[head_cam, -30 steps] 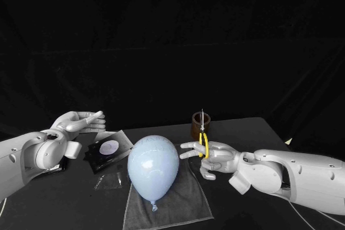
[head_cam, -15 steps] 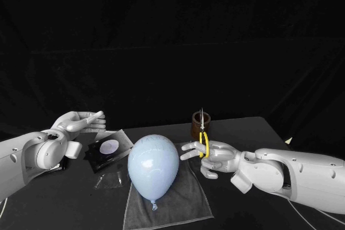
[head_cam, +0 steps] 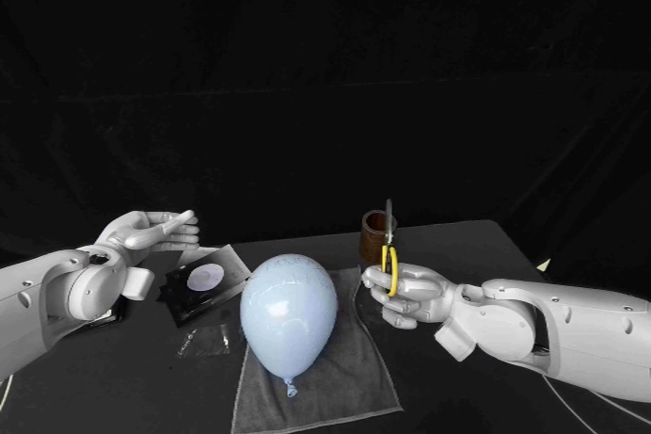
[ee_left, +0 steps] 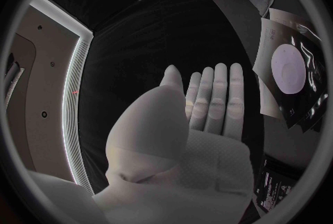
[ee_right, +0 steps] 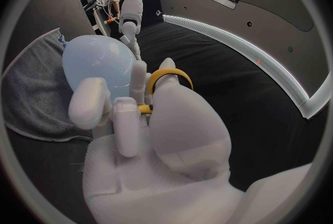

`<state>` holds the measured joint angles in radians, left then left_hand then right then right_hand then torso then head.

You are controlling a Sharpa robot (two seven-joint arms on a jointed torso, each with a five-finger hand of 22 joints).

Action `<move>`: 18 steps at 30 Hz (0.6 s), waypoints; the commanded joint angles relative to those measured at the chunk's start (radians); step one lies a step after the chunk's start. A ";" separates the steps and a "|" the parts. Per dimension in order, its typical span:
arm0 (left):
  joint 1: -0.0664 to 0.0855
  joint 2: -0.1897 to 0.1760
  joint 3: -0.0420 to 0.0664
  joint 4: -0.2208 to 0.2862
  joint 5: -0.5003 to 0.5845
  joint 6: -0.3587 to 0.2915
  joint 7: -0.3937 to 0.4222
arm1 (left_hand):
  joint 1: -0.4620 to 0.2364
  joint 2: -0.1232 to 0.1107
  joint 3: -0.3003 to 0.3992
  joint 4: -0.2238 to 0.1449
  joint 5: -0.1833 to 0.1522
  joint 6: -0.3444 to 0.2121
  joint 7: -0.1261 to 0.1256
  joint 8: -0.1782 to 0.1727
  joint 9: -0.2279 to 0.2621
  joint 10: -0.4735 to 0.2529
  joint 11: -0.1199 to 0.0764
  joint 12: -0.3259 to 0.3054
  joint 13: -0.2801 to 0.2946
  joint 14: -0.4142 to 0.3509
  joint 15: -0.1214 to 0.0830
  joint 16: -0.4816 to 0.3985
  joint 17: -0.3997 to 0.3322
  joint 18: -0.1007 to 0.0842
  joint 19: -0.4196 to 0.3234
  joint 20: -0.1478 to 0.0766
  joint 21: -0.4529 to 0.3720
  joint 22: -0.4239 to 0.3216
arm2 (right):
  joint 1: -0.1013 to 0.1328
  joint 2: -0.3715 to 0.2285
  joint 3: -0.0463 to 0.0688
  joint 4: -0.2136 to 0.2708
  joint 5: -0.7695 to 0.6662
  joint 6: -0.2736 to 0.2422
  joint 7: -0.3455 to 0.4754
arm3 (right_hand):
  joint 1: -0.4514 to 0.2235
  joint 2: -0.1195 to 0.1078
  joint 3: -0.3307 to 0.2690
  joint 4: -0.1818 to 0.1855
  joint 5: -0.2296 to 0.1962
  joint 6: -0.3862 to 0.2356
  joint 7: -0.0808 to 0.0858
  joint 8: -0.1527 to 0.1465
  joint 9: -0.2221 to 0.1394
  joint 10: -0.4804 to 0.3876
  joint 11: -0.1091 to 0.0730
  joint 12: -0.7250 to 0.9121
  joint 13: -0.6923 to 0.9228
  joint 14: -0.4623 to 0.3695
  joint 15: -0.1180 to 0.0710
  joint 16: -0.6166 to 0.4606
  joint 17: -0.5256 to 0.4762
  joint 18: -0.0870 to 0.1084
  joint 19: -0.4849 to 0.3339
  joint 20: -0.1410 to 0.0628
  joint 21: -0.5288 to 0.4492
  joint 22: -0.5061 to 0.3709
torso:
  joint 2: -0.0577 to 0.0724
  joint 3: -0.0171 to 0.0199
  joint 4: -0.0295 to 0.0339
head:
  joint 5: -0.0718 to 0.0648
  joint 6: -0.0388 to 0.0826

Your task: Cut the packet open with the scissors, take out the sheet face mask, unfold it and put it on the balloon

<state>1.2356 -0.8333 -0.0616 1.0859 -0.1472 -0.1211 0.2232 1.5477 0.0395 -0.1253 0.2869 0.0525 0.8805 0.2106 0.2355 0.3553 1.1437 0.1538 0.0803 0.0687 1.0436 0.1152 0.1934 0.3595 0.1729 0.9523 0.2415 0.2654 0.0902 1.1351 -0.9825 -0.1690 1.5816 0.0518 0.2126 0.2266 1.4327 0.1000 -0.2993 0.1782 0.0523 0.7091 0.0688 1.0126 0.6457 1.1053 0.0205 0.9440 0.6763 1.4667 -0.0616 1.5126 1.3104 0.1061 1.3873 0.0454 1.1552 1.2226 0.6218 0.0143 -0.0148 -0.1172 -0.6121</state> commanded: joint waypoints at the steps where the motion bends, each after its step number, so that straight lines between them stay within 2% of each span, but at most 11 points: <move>1: 0.000 0.002 0.001 0.000 -0.003 0.003 0.010 | 0.010 -0.001 -0.006 0.001 -0.004 0.001 0.009 -0.004 -0.001 0.003 0.004 -0.004 0.000 -0.004 0.004 -0.006 0.002 0.011 0.005 0.002 -0.001 -0.002 | 0.000 0.000 0.001 -0.001 0.009 -0.015 0.015 | -0.001 0.021 -0.030 -0.006 -0.002 -0.002 -0.025 0.069 0.068 0.183 -0.041 0.297 0.361 0.063 -0.024 0.002 0.070 -0.012 0.012 -0.019 0.023 0.019 | 0.000 0.0001 -0.0002 | 0.001 -0.001; 3: 0.000 0.002 0.001 0.000 -0.003 0.003 0.010 | 0.010 -0.001 -0.006 0.001 -0.004 0.001 0.009 -0.004 -0.001 0.003 0.004 -0.004 0.000 -0.004 0.004 -0.006 0.002 0.011 0.005 0.002 -0.001 -0.002 | 0.000 0.000 0.001 -0.002 0.007 -0.015 0.014 | 0.000 0.034 -0.040 -0.008 -0.001 -0.001 -0.030 0.090 0.092 0.223 -0.051 0.362 0.459 0.066 -0.027 0.004 0.078 -0.014 0.017 -0.025 0.032 0.028 | 0.000 0.0003 -0.0002 | 0.001 -0.001; 7: -0.001 0.003 0.001 -0.001 -0.003 0.004 0.010 | 0.012 -0.001 -0.008 0.001 -0.003 0.002 0.008 -0.005 -0.001 0.004 0.004 -0.005 0.000 -0.004 0.004 -0.007 0.002 0.011 0.005 0.002 -0.001 -0.002 | 0.000 0.000 0.001 -0.004 0.000 -0.020 0.015 | 0.001 0.060 -0.065 -0.018 -0.002 0.018 -0.056 0.166 0.164 0.350 -0.072 0.518 0.702 0.079 -0.046 0.023 0.140 -0.029 0.045 -0.041 0.096 0.081 | 0.000 0.0001 -0.0006 | 0.001 0.000; 8: -0.001 0.003 0.001 -0.001 -0.003 0.004 0.010 | 0.012 -0.001 -0.008 0.001 -0.003 0.002 0.008 -0.005 -0.001 0.004 0.004 -0.005 0.000 -0.004 0.004 -0.007 0.002 0.011 0.005 0.002 -0.001 -0.002 | 0.000 0.000 0.001 -0.004 -0.002 -0.022 0.015 | -0.001 0.067 -0.074 -0.021 -0.003 0.052 -0.062 0.198 0.211 0.376 -0.079 0.546 0.749 0.085 -0.050 0.031 0.168 -0.032 0.052 -0.045 0.112 0.095 | 0.000 -0.0002 -0.0005 | 0.001 0.000; 11: -0.001 0.004 0.001 -0.001 -0.003 0.005 0.010 | 0.012 -0.001 -0.008 0.001 -0.003 0.002 0.008 -0.005 -0.001 0.004 0.004 -0.005 0.000 -0.004 0.004 -0.007 0.002 0.011 0.005 0.002 -0.001 -0.002 | 0.000 0.000 0.001 -0.006 -0.008 -0.030 0.017 | -0.001 0.077 -0.086 -0.026 -0.003 0.116 -0.070 0.243 0.286 0.407 -0.084 0.576 0.802 0.090 -0.056 0.039 0.195 -0.035 0.055 -0.050 0.123 0.104 | 0.000 -0.0004 -0.0005 | 0.002 0.000; 12: -0.002 0.004 0.001 -0.001 -0.003 0.005 0.010 | 0.012 -0.001 -0.008 0.001 -0.003 0.002 0.008 -0.005 -0.001 0.004 0.004 -0.005 0.000 -0.004 0.004 -0.007 0.002 0.011 0.005 0.002 -0.001 -0.002 | 0.000 0.000 0.001 -0.007 -0.010 -0.032 0.017 | -0.003 0.081 -0.091 -0.028 -0.002 0.155 -0.074 0.268 0.327 0.423 -0.087 0.590 0.827 0.094 -0.058 0.045 0.213 -0.038 0.060 -0.053 0.135 0.115 | 0.000 -0.0003 -0.0002 | 0.002 0.000; 14: -0.002 0.003 0.001 -0.001 -0.003 0.006 0.013 | 0.013 0.000 -0.008 0.001 -0.003 0.003 0.008 -0.005 -0.002 0.004 0.004 -0.005 0.000 -0.004 0.004 -0.007 0.002 0.011 0.005 0.002 -0.001 -0.002 | 0.000 0.001 0.001 -0.008 -0.013 -0.037 0.017 | -0.005 0.086 -0.096 -0.029 -0.002 0.183 -0.076 0.285 0.357 0.433 -0.090 0.600 0.844 0.097 -0.061 0.048 0.225 -0.040 0.064 -0.054 0.146 0.124 | 0.000 -0.0003 -0.0003 | 0.004 0.000; 15: -0.002 0.003 0.001 -0.001 -0.003 0.007 0.015 | 0.013 0.000 -0.008 0.001 -0.003 0.003 0.008 -0.005 -0.002 0.004 0.004 -0.005 0.000 -0.004 0.004 -0.007 0.002 0.011 0.005 0.002 -0.001 -0.002 | 0.000 0.001 0.001 -0.008 -0.015 -0.039 0.017 | -0.006 0.088 -0.099 -0.030 -0.002 0.183 -0.077 0.288 0.361 0.435 -0.091 0.601 0.847 0.097 -0.061 0.049 0.229 -0.041 0.065 -0.055 0.149 0.127 | 0.000 -0.0004 -0.0002 | 0.010 0.000; 16: -0.002 0.003 0.001 -0.001 -0.004 0.009 0.017 | 0.015 -0.001 -0.008 0.000 -0.003 0.003 0.007 -0.005 -0.002 0.005 0.003 -0.005 0.000 -0.003 0.003 -0.007 0.003 0.011 0.005 0.002 -0.001 -0.002 | 0.000 0.001 0.001 -0.009 -0.016 -0.040 0.017 | -0.006 0.090 -0.100 -0.030 -0.002 0.186 -0.078 0.290 0.366 0.437 -0.091 0.603 0.850 0.098 -0.062 0.050 0.231 -0.041 0.066 -0.056 0.152 0.130 | 0.000 -0.0004 -0.0002 | 0.011 0.000; 17: -0.002 0.002 0.001 -0.001 -0.005 0.010 0.020 | 0.018 -0.002 -0.009 -0.001 -0.003 0.004 0.006 -0.006 -0.002 0.006 0.002 -0.006 0.000 -0.003 0.003 -0.007 0.003 0.011 0.005 0.002 -0.001 -0.002 | 0.000 0.002 0.001 -0.009 -0.017 -0.042 0.017 | -0.006 0.090 -0.100 -0.030 -0.002 0.186 -0.078 0.290 0.366 0.437 -0.091 0.603 0.850 0.098 -0.062 0.050 0.231 -0.041 0.066 -0.056 0.152 0.130 | 0.000 -0.0004 -0.0001 | 0.025 -0.002; 18: -0.002 0.002 0.001 -0.001 -0.008 0.012 0.023 | 0.023 -0.004 -0.011 -0.002 -0.003 0.005 0.003 -0.006 -0.003 0.007 0.001 -0.006 0.000 -0.003 0.002 -0.007 0.003 0.011 0.006 0.002 -0.001 -0.002 | 0.000 0.002 0.001 -0.009 -0.018 -0.043 0.017 | -0.007 0.093 -0.102 -0.031 -0.002 0.189 -0.079 0.292 0.371 0.438 -0.092 0.604 0.853 0.098 -0.063 0.050 0.233 -0.041 0.066 -0.056 0.153 0.130 | 0.000 -0.0002 0.0002 | 0.048 -0.002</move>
<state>1.2335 -0.8322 -0.0616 1.0841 -0.1479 -0.1203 0.2249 1.5622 0.0348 -0.1325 0.2855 0.0525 0.8861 0.2128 0.2355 0.3538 1.1437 0.1538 0.0804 0.0687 1.0437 0.1152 0.1895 0.3611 0.1712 0.9523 0.2415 0.2654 0.0892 1.1351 -0.9815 -0.1688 1.5723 0.0469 0.1769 0.2292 1.4246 0.1815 -0.3949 0.1475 0.0523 0.7843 0.0344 1.1928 0.8258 1.1107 0.0152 0.9555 0.9554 1.4680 -0.1134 1.5579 1.3096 0.0824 1.4469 -0.0087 1.3039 1.3083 0.6219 0.0140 -0.0150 -0.0982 -0.6121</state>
